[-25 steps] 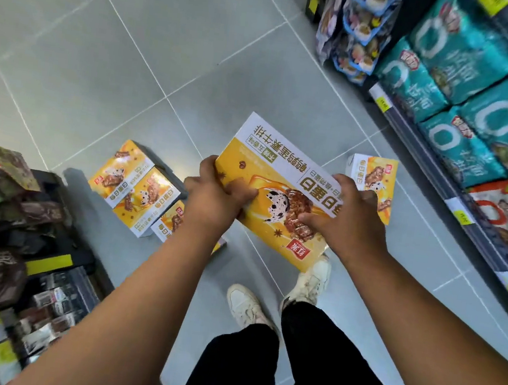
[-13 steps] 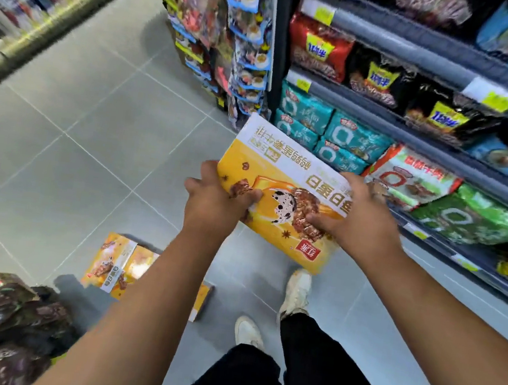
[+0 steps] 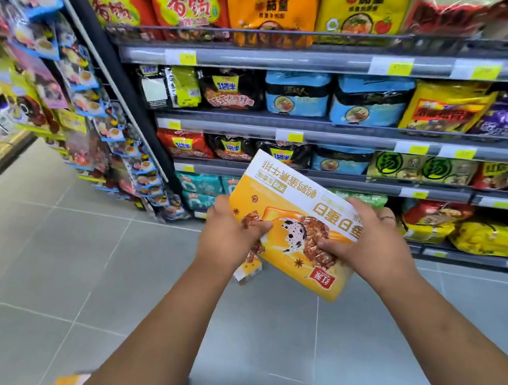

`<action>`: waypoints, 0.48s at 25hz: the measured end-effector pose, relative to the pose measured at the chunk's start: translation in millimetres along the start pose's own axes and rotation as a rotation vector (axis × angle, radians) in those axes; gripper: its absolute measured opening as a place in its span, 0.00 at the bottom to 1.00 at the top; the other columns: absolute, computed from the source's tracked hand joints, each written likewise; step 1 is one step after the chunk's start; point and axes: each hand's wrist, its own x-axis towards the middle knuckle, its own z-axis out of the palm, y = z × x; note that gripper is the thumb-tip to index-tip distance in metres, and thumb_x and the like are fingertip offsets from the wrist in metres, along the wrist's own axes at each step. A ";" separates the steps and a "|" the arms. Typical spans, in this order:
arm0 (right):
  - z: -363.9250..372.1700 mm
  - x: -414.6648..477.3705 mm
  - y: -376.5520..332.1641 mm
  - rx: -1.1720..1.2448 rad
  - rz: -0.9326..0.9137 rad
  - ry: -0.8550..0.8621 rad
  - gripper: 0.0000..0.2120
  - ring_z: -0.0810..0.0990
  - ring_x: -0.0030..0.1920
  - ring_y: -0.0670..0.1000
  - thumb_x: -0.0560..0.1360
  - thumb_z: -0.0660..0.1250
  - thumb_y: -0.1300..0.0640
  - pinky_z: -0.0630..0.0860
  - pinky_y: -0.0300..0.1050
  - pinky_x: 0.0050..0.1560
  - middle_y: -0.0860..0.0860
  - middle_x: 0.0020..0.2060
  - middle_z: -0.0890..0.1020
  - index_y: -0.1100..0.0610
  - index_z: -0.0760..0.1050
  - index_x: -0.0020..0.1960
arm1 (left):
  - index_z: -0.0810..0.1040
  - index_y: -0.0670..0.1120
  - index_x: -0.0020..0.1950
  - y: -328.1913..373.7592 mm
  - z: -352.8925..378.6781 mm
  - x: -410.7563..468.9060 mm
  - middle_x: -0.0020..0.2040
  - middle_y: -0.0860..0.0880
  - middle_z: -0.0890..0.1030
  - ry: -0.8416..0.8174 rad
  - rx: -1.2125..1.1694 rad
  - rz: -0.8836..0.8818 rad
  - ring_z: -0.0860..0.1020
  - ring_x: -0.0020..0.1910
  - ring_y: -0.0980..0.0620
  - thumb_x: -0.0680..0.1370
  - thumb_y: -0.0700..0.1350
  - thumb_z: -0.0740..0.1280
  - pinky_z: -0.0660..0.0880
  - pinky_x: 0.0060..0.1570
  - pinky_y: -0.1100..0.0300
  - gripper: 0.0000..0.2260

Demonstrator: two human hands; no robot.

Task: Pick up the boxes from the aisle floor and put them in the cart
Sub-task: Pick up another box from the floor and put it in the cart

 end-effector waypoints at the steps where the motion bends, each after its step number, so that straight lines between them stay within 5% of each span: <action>1: -19.2 -2.5 19.1 0.013 0.031 0.022 0.44 0.75 0.54 0.54 0.62 0.78 0.39 0.73 0.48 0.51 0.53 0.62 0.66 0.41 0.61 0.73 | 0.68 0.48 0.58 20.0 16.5 -5.5 0.56 0.46 0.77 -0.012 0.015 0.038 0.78 0.54 0.45 0.67 0.57 0.78 0.77 0.51 0.49 0.28; 12: -218.1 -50.7 257.2 0.091 0.255 0.242 0.41 0.76 0.50 0.54 0.62 0.78 0.40 0.75 0.49 0.51 0.52 0.61 0.66 0.40 0.62 0.70 | 0.65 0.50 0.55 228.0 236.4 -104.0 0.52 0.50 0.77 -0.184 0.052 0.348 0.77 0.52 0.47 0.67 0.55 0.78 0.72 0.46 0.55 0.27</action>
